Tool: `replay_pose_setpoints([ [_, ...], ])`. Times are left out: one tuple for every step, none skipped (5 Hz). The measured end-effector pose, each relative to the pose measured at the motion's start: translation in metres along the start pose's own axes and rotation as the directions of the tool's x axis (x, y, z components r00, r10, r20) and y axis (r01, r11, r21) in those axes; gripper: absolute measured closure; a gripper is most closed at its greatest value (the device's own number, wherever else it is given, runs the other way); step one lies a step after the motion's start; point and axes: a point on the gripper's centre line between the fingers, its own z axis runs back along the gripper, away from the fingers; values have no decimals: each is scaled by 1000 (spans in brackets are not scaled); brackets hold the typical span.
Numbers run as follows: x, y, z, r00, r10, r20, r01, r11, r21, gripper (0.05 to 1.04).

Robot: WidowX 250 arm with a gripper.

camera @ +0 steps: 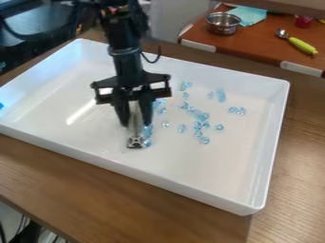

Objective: Sweep into pile

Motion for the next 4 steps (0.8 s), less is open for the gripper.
replay_pose_setpoints([
  [3,-17,-3,1000,7,3,-7,1000,-2,708],
  [0,-33,-6,1000,7,-12,-7,1000,-4,708],
  [2,-53,-9,1000,20,-19,-20,1000,-4,708],
  [5,-75,-12,999,38,-15,-38,999,-15,708],
])
